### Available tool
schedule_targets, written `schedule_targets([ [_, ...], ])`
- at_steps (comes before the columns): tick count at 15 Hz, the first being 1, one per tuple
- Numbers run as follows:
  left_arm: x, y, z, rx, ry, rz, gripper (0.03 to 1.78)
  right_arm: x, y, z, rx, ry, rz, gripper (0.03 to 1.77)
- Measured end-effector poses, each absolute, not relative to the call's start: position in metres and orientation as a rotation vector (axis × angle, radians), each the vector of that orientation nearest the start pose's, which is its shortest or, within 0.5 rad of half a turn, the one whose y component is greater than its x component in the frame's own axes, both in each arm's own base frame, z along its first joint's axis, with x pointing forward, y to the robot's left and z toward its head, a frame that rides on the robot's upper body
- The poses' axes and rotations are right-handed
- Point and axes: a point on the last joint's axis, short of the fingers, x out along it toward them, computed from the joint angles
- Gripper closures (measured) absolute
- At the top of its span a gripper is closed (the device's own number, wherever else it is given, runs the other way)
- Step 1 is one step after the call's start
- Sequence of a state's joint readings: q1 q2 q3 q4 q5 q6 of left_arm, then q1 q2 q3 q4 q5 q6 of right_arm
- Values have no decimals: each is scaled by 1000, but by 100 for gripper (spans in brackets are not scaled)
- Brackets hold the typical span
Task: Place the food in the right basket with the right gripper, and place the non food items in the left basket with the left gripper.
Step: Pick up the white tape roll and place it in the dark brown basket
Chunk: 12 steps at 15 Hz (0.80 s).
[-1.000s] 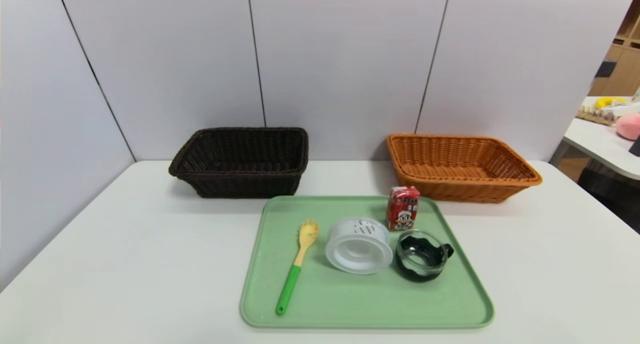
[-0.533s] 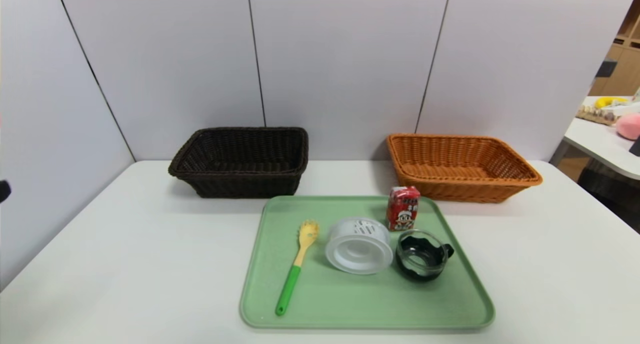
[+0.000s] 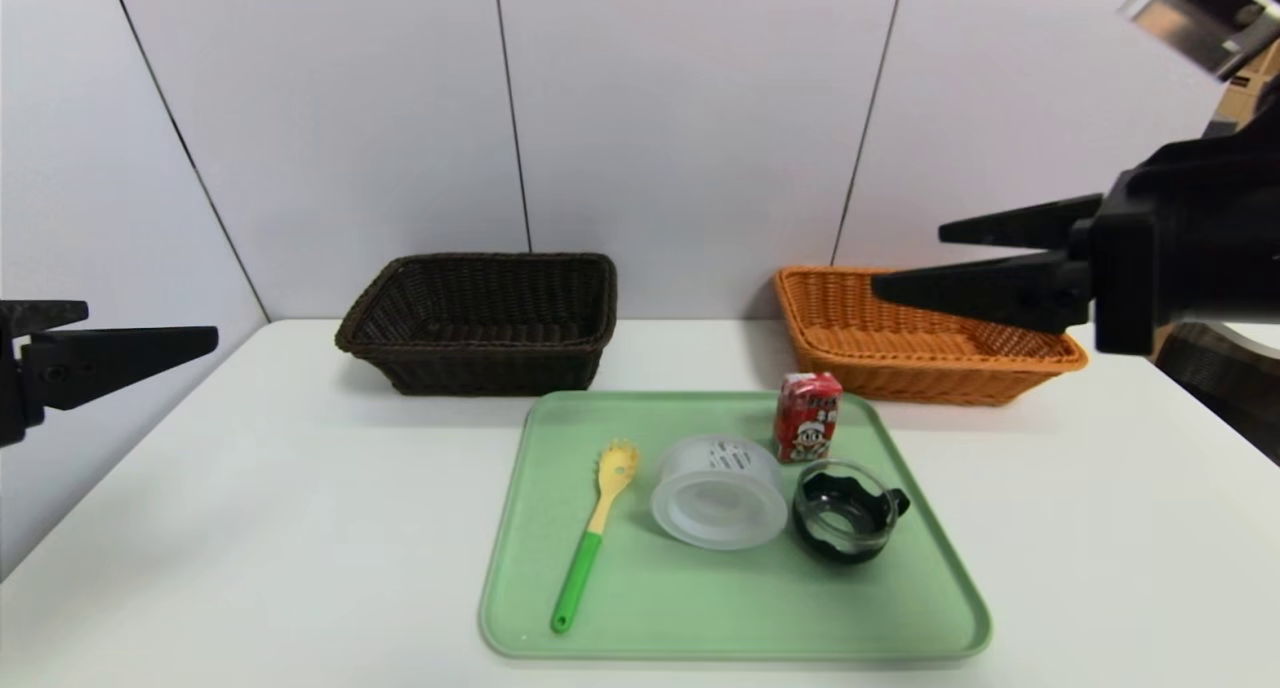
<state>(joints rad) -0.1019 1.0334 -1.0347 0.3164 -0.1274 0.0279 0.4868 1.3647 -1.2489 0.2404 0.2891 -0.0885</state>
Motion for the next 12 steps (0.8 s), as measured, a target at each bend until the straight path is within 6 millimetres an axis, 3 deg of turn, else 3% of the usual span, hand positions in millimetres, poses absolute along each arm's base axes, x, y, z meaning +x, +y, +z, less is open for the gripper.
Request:
schedule_targets([
  [5, 123, -34, 284, 50, 382, -309, 12, 210, 135, 265, -148, 420, 850, 9],
  [8, 124, -36, 280, 47, 384, -323, 12, 210, 141, 237, -161, 453, 894, 9],
  [12, 124, -36, 278, 29, 395, -323, 12, 205, 142, 219, -163, 470, 944, 9],
])
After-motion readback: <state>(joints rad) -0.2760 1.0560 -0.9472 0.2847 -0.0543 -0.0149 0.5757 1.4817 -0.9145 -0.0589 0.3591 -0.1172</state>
